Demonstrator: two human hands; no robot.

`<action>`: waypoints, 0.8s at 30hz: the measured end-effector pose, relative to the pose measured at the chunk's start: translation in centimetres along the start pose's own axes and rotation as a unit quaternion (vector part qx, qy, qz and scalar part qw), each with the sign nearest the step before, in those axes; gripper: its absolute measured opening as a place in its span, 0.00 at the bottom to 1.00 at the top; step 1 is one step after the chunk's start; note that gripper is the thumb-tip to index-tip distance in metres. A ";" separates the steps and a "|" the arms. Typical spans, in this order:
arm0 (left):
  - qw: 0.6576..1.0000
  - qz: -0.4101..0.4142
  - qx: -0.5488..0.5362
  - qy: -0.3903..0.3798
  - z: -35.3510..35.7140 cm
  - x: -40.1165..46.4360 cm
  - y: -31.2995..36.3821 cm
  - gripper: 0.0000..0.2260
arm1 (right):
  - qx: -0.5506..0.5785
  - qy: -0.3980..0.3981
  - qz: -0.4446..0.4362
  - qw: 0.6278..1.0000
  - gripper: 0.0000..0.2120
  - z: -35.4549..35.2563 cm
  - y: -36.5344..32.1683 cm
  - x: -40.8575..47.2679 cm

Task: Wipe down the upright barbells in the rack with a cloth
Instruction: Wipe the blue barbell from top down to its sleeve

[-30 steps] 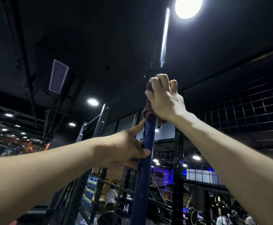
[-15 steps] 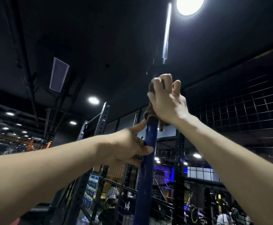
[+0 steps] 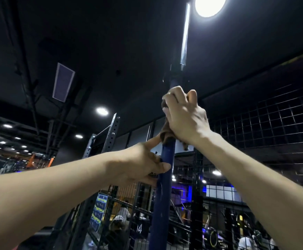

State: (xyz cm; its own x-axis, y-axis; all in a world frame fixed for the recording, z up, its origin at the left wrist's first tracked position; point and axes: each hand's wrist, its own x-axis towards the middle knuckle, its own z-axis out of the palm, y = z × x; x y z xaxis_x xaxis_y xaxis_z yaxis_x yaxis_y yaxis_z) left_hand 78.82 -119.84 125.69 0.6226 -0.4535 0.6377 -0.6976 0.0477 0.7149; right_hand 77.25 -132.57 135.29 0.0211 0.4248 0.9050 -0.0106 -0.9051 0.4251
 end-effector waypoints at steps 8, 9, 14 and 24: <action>1.000 0.011 0.007 -0.010 -0.1 0.1 -0.3 0.37 | 0.012 -0.028 0.067 0.997 0.05 0.7 1.3 6.2; 1.000 0.011 0.003 -0.012 -0.3 0.1 -0.5 0.37 | 0.012 -0.024 0.072 0.997 0.05 1.1 1.2 6.3; 0.998 0.001 -0.007 -0.060 -0.6 -0.4 -0.8 0.37 | 0.042 -0.034 0.087 0.995 0.16 0.5 0.8 5.1; 0.999 -0.008 -0.005 -0.038 0.4 -1.2 -1.2 0.37 | 0.001 -0.053 0.013 0.998 0.10 -0.3 -0.3 1.4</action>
State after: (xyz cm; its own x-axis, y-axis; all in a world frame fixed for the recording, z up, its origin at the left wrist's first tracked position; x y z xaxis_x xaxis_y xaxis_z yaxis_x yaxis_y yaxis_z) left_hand 78.75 -119.71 123.96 0.6053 -0.5201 0.6026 -0.6839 0.0476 0.7281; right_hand 76.97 -131.69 136.47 0.1268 0.3961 0.9094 -0.0102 -0.9163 0.4005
